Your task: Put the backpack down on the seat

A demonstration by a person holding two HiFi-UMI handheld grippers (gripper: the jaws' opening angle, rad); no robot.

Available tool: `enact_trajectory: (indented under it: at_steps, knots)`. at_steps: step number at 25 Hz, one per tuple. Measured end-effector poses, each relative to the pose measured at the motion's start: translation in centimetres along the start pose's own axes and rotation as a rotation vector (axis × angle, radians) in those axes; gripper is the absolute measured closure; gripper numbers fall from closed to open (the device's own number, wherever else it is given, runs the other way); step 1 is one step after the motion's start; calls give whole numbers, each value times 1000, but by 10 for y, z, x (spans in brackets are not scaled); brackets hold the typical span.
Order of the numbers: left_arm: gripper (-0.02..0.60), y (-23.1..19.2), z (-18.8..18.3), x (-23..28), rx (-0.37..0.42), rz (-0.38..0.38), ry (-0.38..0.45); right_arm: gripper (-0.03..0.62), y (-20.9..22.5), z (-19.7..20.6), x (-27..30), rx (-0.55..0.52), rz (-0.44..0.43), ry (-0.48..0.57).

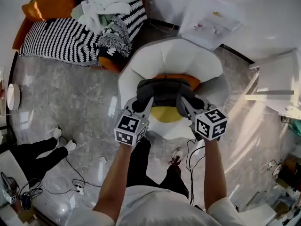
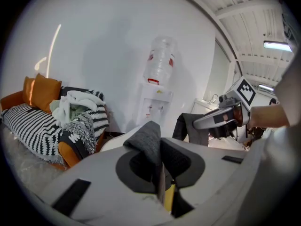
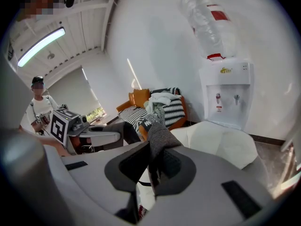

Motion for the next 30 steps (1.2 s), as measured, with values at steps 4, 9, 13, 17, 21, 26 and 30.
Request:
enact_trajectory:
  at_steps: [4, 9, 13, 17, 21, 26, 30]
  knots:
    - [534, -6, -2, 12, 14, 17, 9, 563, 11, -4, 10, 17, 18, 13]
    - [531, -12, -1, 30, 8, 27, 14, 563, 27, -9, 23, 40, 46, 17]
    - [529, -13, 7, 48, -10, 24, 9, 563, 38, -7, 32, 65, 78, 22]
    - [528, -9, 19, 62, -19, 43, -8, 563, 49, 1, 37, 97, 101, 28]
    - [525, -8, 32, 71, -22, 58, -32, 563, 58, 5, 40, 125, 102, 46]
    - [518, -8, 51, 80, -38, 73, -63, 563, 66, 15, 46, 140, 109, 47]
    - [509, -6, 65, 86, -65, 86, -78, 562, 72, 22, 51, 174, 112, 43]
Point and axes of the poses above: the fingertips, and each gripper's own axes: x forward along the fingers, y to its right, z out of its underside, the point moved 3 cm from there along -x, backward along the fingers, and after that the axes turned 4 degrees about y, right-handed, at the moved point
